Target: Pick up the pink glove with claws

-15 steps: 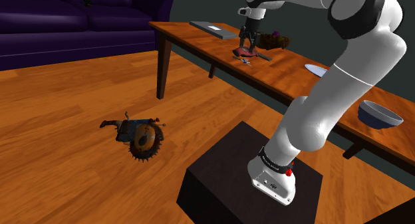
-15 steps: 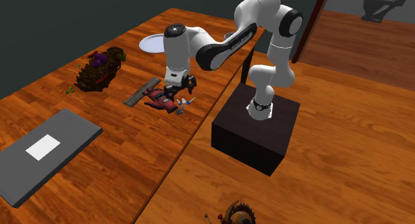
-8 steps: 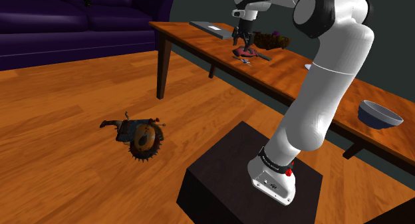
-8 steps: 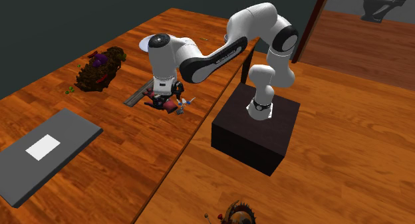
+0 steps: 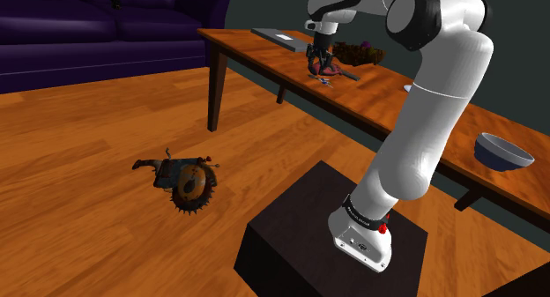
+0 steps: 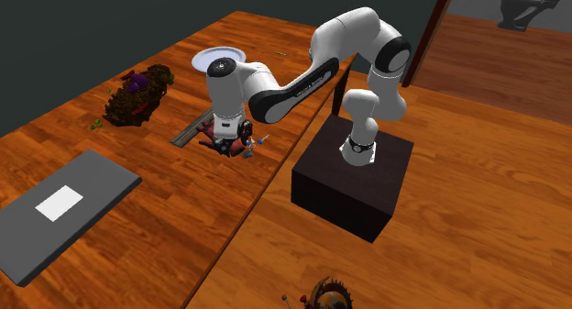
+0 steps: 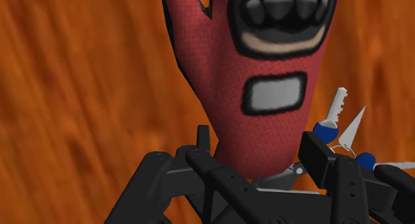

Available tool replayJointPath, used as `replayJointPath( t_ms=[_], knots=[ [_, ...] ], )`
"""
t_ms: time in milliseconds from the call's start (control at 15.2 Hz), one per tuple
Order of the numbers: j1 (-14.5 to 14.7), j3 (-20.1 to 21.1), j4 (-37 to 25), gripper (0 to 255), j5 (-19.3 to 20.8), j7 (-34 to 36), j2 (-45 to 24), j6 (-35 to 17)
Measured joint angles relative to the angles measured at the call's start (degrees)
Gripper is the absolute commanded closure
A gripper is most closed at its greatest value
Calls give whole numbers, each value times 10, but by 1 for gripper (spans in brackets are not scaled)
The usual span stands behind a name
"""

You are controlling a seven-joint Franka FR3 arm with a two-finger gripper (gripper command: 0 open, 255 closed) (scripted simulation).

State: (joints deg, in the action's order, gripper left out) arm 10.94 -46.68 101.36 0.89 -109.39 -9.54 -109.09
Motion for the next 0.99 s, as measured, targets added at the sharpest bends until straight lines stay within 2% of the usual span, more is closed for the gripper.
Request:
replayJointPath(
  t_ms=[528,990],
  knots=[
    [0,0,0,255,0,0,0,-1],
    [-1,-2,-40,255,3,-2,4,43]
  ],
)
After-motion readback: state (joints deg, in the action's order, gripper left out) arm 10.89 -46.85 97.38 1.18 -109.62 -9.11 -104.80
